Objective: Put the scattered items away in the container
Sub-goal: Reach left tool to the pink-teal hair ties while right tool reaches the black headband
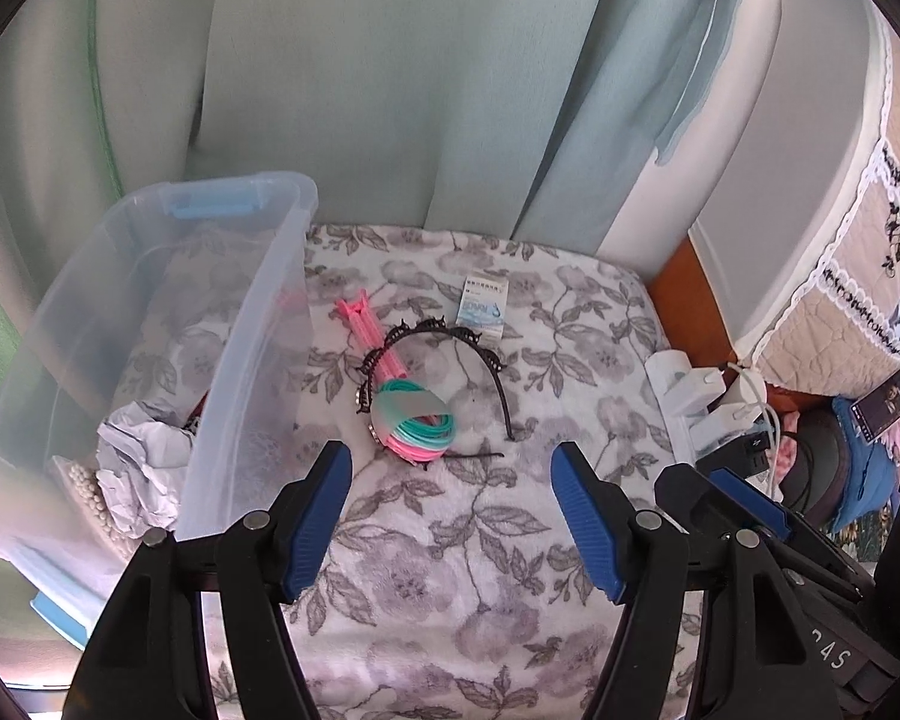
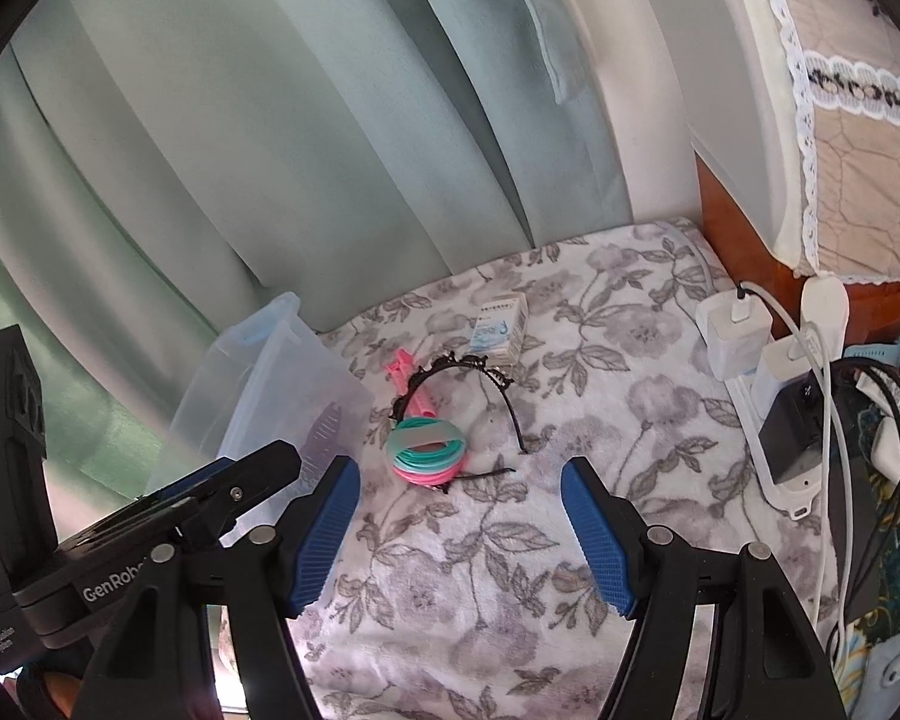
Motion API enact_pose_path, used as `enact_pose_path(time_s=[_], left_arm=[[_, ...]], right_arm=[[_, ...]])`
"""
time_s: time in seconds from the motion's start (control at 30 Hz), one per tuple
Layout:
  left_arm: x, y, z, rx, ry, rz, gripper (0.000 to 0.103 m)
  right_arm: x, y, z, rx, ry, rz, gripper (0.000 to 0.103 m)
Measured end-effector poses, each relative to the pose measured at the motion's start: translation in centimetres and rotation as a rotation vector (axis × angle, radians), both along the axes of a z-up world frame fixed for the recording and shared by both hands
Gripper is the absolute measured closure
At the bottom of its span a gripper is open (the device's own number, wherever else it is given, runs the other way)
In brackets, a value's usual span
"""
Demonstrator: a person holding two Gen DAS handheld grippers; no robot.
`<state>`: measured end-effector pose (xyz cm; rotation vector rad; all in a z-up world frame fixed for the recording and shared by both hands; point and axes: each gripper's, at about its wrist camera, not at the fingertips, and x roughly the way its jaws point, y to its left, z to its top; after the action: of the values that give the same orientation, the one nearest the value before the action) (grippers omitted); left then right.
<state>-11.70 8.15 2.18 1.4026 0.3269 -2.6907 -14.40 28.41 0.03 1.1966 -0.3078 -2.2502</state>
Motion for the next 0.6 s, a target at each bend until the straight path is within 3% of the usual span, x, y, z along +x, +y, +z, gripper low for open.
enact_pose_path(time_s=[0.6], left_arm=[[-3.3, -0.9, -7.4, 0.106, -0.143, 0.037, 0.042]], right_arm=[[-2.6, -0.5, -5.6, 0.055, -0.124, -0.011, 0.03]])
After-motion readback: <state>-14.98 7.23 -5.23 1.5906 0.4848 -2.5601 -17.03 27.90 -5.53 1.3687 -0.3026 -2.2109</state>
